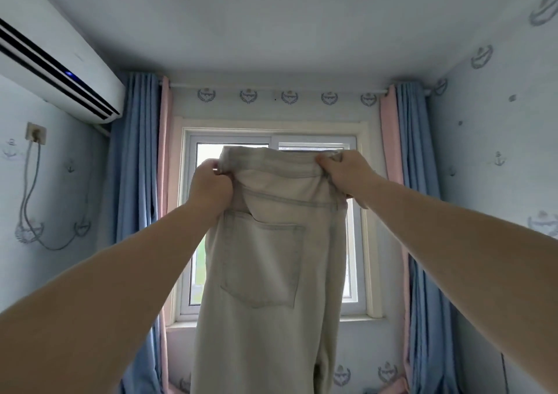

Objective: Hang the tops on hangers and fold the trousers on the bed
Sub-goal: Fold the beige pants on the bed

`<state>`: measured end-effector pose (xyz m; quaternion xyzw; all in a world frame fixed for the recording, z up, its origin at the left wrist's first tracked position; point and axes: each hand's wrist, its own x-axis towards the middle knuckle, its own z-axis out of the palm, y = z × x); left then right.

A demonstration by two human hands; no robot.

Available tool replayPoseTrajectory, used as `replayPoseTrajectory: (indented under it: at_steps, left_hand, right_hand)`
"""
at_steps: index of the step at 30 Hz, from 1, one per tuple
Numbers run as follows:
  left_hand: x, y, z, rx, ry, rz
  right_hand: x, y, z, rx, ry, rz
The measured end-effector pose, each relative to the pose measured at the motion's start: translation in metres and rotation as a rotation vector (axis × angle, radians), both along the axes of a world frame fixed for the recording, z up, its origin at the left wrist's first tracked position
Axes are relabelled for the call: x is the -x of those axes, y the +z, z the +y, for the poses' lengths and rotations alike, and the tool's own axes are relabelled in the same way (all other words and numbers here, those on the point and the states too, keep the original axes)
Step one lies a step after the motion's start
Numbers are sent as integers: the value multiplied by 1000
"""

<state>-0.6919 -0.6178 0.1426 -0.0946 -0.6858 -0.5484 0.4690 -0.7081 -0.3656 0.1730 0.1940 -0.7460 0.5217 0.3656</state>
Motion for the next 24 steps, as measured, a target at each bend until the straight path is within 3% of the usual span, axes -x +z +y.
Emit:
replayPoseTrajectory:
  at_steps: [7, 13, 24]
  left_hand:
    - [-119, -5, -18, -3, -40, -48]
    - [-197, -9, -40, -16, -56, -151]
    - [-215, -69, -107, -32, -87, -320]
  right_hand:
    - [-100, -9, -9, -11, -34, 133]
    - [-159, -10, -29, 9, -17, 123]
    - [-165, -68, -93, 0, 98, -44]
